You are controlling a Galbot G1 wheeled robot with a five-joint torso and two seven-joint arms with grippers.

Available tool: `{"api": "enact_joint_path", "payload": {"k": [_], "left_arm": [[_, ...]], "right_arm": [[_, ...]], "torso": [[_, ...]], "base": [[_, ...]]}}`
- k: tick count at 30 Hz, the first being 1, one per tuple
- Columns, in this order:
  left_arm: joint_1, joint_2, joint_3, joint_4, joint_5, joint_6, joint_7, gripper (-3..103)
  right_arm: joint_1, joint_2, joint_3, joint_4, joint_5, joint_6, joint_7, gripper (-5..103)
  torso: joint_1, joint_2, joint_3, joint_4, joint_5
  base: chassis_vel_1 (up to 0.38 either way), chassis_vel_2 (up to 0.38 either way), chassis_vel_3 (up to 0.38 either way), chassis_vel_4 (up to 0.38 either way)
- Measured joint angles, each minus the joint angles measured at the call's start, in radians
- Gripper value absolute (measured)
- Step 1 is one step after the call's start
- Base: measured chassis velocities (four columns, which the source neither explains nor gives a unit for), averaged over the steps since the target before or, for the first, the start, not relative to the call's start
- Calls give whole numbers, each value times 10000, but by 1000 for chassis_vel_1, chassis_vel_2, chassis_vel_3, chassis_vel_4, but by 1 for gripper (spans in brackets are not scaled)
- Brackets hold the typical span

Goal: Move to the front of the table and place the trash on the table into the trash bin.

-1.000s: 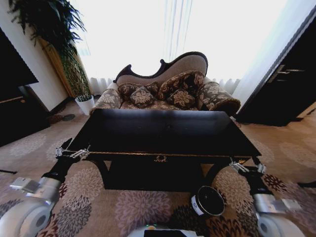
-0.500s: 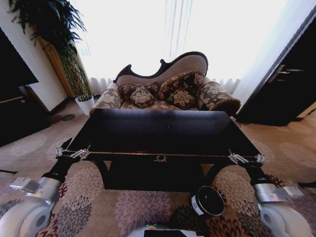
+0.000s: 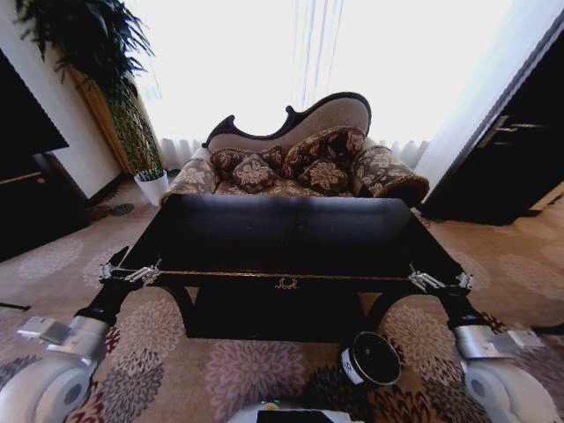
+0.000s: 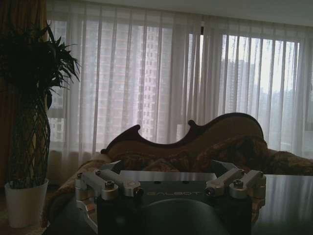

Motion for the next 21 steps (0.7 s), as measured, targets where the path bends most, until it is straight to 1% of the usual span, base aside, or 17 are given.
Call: {"api": "enact_joint_path", "payload": {"k": [21], "left_arm": [[0, 0, 0, 0, 0, 0, 0, 100]], "right_arm": [[3, 12, 0, -13, -19, 19, -16, 100]], "torso": [[1, 0, 0, 1, 0]], "base": [[3, -2, -2, 2]]}}
